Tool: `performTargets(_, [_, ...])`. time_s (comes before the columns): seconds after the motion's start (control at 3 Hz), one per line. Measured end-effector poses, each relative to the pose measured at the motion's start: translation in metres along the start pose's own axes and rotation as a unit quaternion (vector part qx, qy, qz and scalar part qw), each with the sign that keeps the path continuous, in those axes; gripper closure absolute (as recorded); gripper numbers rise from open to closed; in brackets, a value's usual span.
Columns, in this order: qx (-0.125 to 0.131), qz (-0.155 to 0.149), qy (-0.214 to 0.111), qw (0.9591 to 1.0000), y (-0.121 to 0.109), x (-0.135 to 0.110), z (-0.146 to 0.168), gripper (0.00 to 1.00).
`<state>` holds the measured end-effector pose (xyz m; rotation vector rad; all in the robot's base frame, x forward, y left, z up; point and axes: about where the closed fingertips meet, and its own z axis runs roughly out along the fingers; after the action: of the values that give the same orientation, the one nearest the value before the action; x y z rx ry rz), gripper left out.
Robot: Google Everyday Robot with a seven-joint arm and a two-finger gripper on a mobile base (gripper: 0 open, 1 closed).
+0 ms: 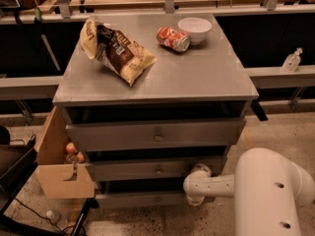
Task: Open bottom drawer
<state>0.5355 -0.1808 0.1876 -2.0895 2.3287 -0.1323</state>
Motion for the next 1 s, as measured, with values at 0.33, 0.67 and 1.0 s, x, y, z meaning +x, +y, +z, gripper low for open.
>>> performTargets(0.33, [0.000, 0.000, 0.000, 1.0000, 0.0000, 0.0000, -0.0004, 1.00])
performTargets(0.67, [0.000, 0.000, 0.000, 1.0000, 0.0000, 0.0000, -0.0004, 1.00])
performTargets(1.0, [0.000, 0.000, 0.000, 1.0000, 0.0000, 0.0000, -0.0004, 1.00])
